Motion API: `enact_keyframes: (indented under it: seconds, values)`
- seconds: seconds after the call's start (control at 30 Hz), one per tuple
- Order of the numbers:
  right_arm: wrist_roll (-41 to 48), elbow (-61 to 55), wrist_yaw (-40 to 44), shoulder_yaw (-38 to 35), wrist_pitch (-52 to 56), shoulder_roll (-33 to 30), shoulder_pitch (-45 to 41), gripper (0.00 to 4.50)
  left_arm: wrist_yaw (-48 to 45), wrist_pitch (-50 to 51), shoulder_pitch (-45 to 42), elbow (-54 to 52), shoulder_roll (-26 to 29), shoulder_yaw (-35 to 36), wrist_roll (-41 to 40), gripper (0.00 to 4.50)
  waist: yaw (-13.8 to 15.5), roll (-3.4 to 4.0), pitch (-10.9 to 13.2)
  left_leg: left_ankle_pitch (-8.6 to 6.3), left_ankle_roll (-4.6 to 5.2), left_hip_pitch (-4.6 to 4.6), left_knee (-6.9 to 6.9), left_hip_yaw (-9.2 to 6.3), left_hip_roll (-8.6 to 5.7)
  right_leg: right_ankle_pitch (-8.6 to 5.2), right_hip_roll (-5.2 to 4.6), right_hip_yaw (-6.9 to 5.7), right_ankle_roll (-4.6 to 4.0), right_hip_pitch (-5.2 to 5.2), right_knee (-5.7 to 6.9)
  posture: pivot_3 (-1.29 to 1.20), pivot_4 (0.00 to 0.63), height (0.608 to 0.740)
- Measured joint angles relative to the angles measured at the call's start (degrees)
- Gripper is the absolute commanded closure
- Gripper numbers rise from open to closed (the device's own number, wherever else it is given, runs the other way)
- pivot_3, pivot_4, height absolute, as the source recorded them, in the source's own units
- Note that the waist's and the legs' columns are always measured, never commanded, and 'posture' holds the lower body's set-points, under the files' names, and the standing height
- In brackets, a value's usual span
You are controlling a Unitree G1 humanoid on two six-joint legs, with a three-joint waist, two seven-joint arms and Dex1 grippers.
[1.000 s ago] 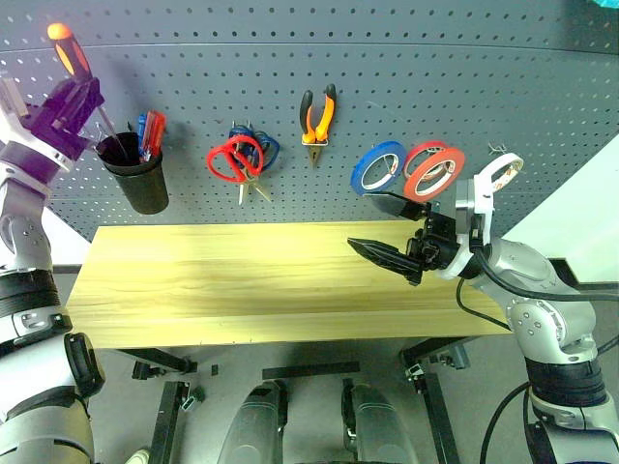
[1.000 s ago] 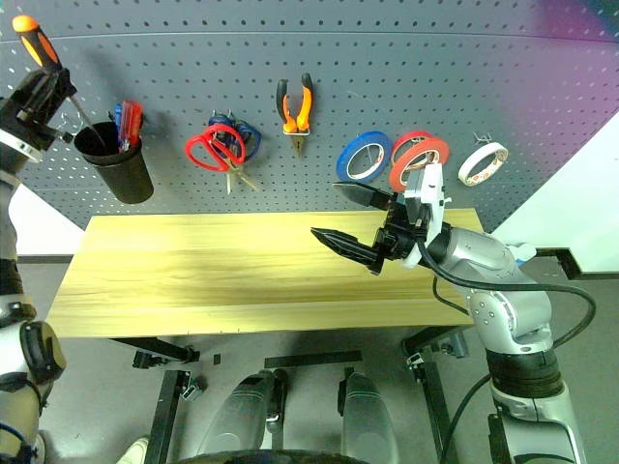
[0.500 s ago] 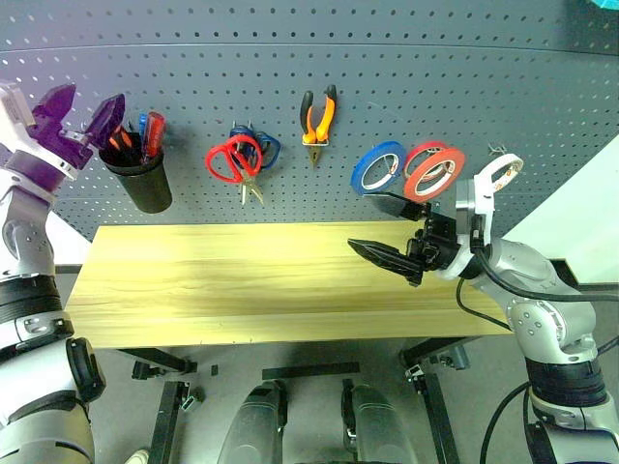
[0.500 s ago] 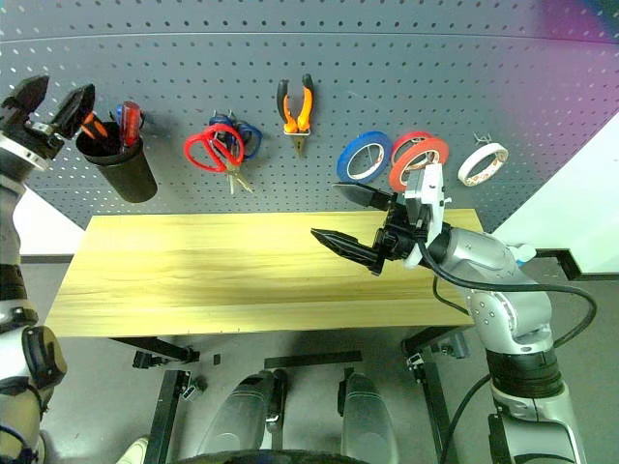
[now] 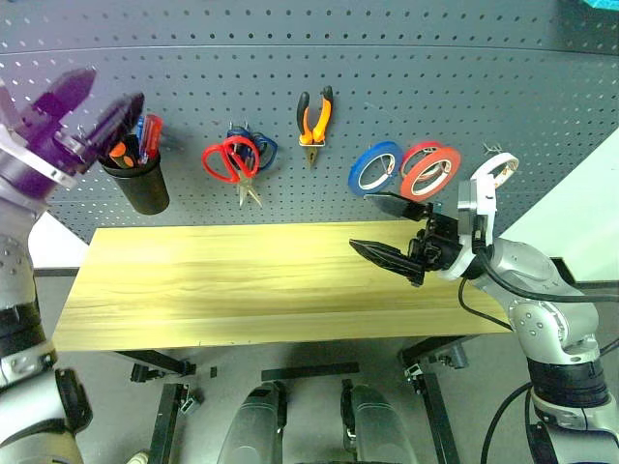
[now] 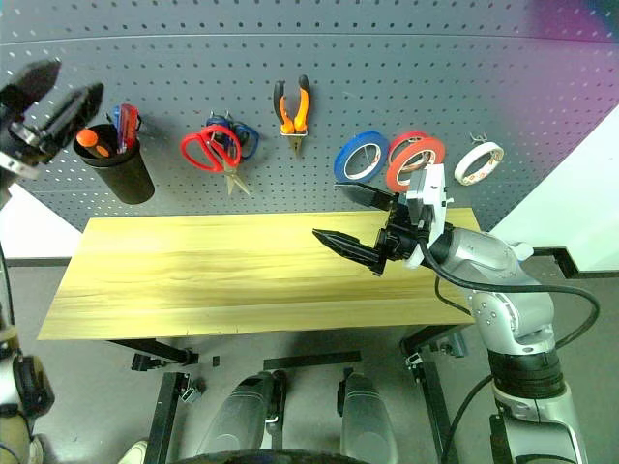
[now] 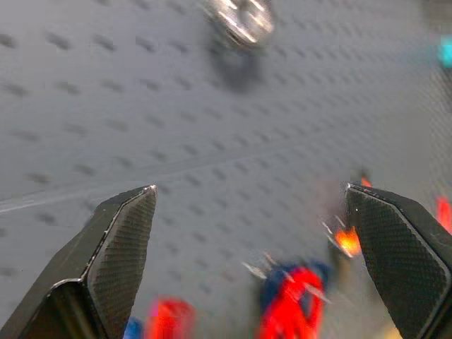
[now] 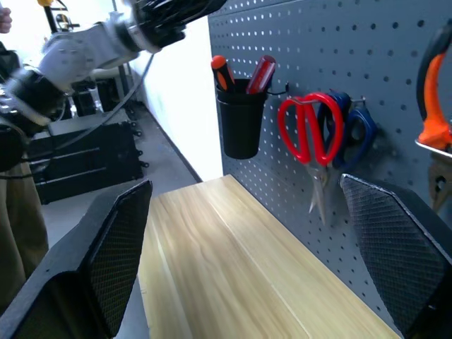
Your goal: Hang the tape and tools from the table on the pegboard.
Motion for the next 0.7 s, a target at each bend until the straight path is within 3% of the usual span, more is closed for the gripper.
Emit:
enact_keyframes:
  seconds: [0.27,0.53,0.7]
  values:
    - [-4.5,-1.9,-3.2,0.3,-0.7,-0.5,4.3,0.0,-1.5,-3.4,13.5,-6.9,-3.0,-8.5,7.0,0.04,0.2,0.14,-0.6,0.0,0.01,0.25,-0.16,0.13,0.02,0.02,-0.02,0.17,-0.07,0.19,-0.11,0.01,0.144,0.727]
    - [-11.0,-0.2,-3.7,-0.2,-8.1,-0.2,19.2,0.0,-4.5,-15.2,22.5,-0.9,-9.6,-14.6,15.5,0.04,0.1,0.11,-0.8,-0.02,0.0,0.61,-0.19,0.2,0.04,-0.1,-0.16,0.25,-0.29,0.54,-0.18,-0.01,0.146,0.727]
    - [-12.5,3.8,-2.2,-2.3,-13.4,0.0,25.7,0.0,-6.6,-22.8,25.6,3.8,-10.3,-15.2,18.7,0.04,-0.1,0.17,-0.9,-0.14,-0.11,1.05,-0.26,0.22,0.09,-0.15,-0.22,0.35,-0.35,1.04,-0.49,-0.02,0.149,0.727]
